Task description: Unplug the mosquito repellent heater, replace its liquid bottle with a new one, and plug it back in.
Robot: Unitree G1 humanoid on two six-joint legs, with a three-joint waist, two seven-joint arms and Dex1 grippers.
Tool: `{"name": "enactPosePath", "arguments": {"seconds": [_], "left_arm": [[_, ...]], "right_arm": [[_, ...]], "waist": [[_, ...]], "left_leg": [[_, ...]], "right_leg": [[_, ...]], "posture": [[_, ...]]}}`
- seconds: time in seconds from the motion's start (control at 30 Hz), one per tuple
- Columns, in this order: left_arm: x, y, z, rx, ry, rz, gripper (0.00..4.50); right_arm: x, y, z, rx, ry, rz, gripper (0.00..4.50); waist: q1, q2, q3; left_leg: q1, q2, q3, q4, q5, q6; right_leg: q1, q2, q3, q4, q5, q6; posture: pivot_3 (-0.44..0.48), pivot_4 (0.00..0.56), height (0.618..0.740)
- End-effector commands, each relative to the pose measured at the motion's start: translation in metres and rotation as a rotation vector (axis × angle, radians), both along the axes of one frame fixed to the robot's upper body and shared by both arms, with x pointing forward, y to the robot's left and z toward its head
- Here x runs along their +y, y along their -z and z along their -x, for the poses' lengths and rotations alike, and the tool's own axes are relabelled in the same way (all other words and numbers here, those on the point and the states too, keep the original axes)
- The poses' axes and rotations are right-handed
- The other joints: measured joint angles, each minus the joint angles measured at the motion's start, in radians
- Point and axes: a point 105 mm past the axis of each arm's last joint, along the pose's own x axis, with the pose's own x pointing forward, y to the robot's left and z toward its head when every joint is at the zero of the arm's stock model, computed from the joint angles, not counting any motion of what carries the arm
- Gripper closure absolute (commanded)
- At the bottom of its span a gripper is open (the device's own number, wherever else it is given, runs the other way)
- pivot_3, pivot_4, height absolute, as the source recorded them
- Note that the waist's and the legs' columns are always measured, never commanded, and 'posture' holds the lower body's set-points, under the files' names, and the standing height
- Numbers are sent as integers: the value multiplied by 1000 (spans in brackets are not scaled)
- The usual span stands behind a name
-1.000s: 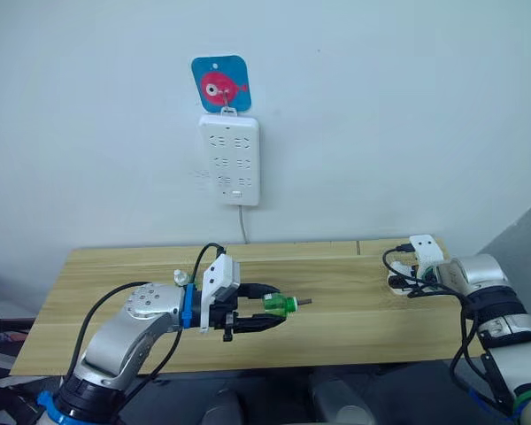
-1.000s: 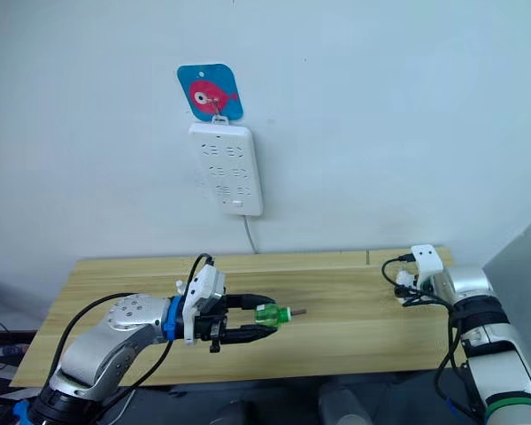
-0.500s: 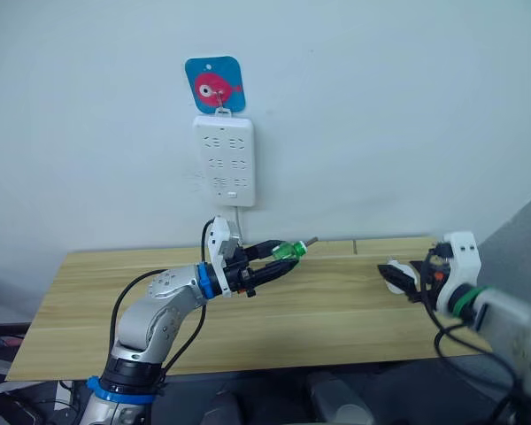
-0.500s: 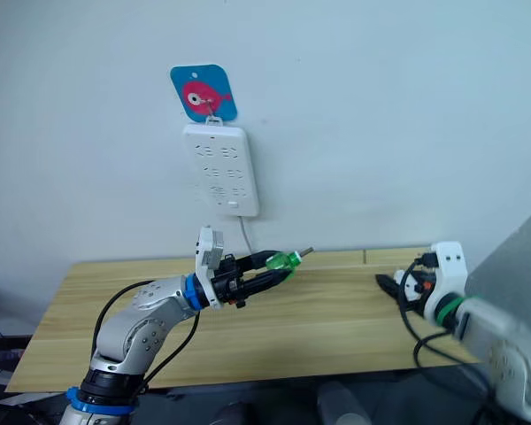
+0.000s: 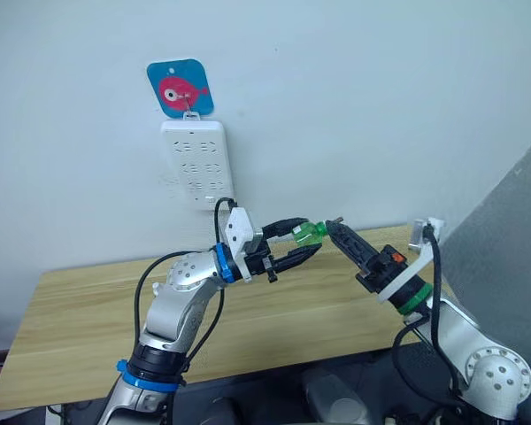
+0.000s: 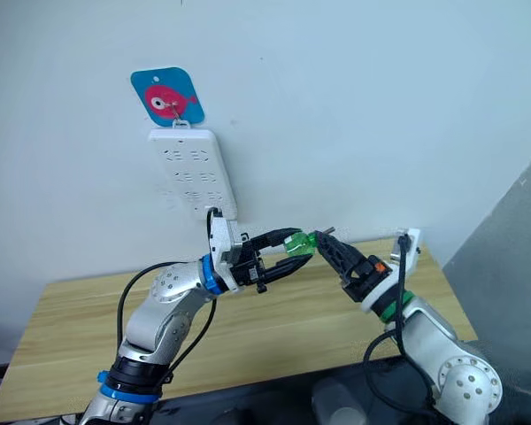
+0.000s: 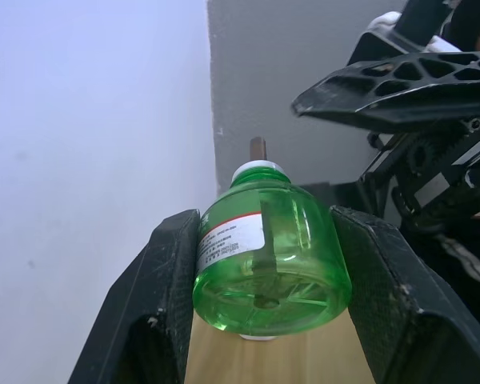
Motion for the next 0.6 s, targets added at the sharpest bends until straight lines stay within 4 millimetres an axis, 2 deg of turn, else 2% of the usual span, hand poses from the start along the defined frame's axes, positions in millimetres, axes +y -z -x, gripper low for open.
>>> {"name": "enactPosePath", "arguments": {"seconds": [0.03, 0.13, 0.33, 0.43, 0.6], "left_arm": [[-2, -12, 3, -111, -2, 4, 2289], [-2, -12, 4, -135, -7, 5, 2289], [-3, -11, 5, -131, -9, 16, 2289], [-3, -11, 6, -130, -10, 20, 2289], [-3, -9, 7, -126, -8, 17, 2289]], "right_arm": [[9, -10, -1, -33, -36, -24, 0], [16, -13, -1, -42, -72, -39, 0], [24, -16, -5, -49, -88, -67, 0], [27, -16, -6, -53, -95, -72, 621], [28, -19, -5, -59, -105, -104, 2472]], "waist": [[1, 0, 0], [1, 0, 0], [4, 0, -1], [4, 0, -1], [5, 0, -1]], "left_leg": [[-1, 0, 0, 0, 0, 0], [-8, 0, 0, 0, 0, 0], [-8, 0, -1, 1, 0, 0], [-8, 0, 0, 1, 0, 0], [-8, 0, -1, 1, 0, 0]], "right_leg": [[-2, 0, 0, 0, 0, 0], [-8, 0, 0, 1, 0, 0], [-8, 0, 0, 1, 0, 0], [-8, 0, 0, 1, 0, 0], [-8, 0, 0, 1, 0, 0]], "posture": [[-303, 102, 733], [-297, 101, 733], [-291, 100, 733], [-287, 98, 733], [-282, 96, 733]]}}
